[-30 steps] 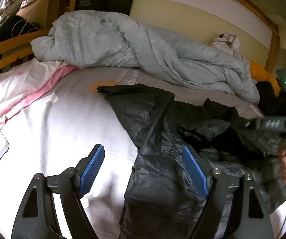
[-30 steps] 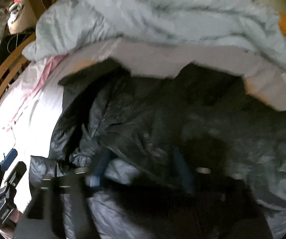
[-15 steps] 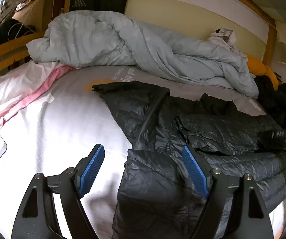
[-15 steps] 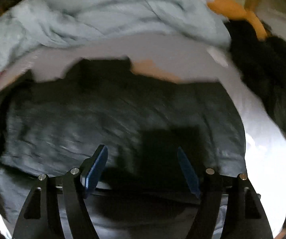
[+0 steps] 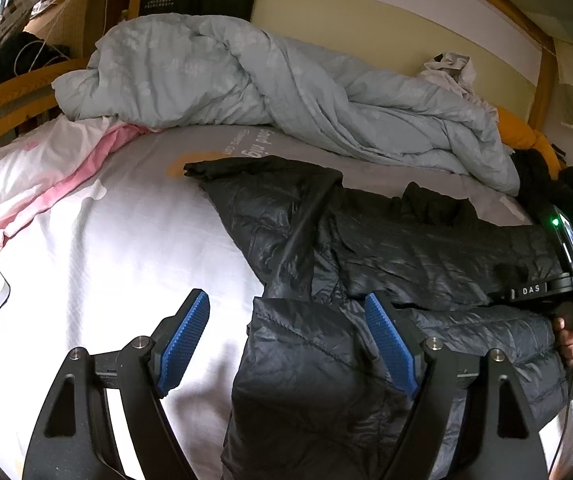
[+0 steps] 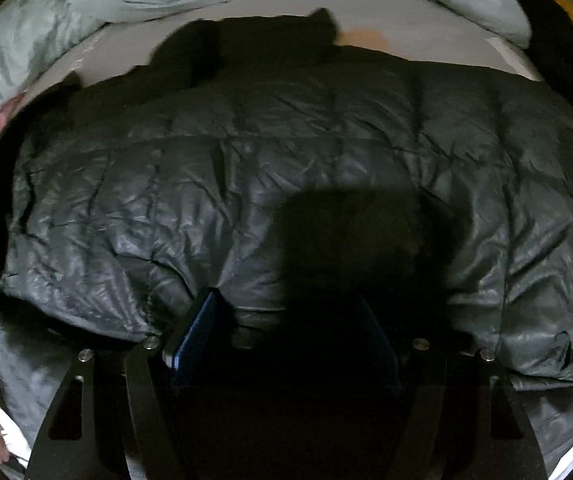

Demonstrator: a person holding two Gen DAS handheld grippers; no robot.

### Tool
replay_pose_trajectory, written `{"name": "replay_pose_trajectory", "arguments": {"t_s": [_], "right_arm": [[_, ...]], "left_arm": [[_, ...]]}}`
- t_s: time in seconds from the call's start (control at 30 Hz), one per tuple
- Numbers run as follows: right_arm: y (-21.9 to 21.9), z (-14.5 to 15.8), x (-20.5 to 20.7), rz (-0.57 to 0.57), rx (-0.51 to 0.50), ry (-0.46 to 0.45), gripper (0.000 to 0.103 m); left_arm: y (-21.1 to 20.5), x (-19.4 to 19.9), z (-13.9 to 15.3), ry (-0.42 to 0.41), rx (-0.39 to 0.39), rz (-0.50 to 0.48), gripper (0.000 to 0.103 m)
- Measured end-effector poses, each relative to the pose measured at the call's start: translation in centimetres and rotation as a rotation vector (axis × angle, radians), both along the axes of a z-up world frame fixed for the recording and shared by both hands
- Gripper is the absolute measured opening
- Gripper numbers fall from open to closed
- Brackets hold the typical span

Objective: Fold large clothes
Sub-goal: 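Release the folded side with the right gripper and smooth it down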

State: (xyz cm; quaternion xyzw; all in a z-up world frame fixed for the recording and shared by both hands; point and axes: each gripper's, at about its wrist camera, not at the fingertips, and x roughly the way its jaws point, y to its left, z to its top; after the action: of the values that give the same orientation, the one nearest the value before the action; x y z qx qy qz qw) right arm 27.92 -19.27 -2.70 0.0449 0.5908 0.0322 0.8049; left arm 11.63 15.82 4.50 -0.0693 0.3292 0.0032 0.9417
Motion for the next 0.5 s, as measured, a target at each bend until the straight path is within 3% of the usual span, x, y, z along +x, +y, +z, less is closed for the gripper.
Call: {"name": "replay_pose_trajectory", "arguments": {"t_s": [0.13,0.23,0.3,0.4,0.5], "right_arm": [[1.9,0.3,0.3,0.051,0.043,0.007,0.074],[3.5,0.6,0.0,0.072,-0.033,-0.003,0.072],[4.6,2.3,-0.4,0.081,-0.049,-0.057,0.070],[6.3,5.3,-0.7,0.122,0.008,-0.131,0.070],[8.7,8.6,-0.4,0.149,0.049,-0.230,0.070]], "left_arm": [[0.2,-0.1,0.1,-0.003,-0.006,0.001,0.079],[0.4,0.0,0.1,0.000,-0.010,0.004,0.079],[0.7,0.0,0.1,0.001,-0.019,0.008,0.079],[1.2,0.2,0.0,0.004,-0.024,0.015,0.079],[1.0,1.1,0.2,0.007,0.013,0.003,0.079]]}}
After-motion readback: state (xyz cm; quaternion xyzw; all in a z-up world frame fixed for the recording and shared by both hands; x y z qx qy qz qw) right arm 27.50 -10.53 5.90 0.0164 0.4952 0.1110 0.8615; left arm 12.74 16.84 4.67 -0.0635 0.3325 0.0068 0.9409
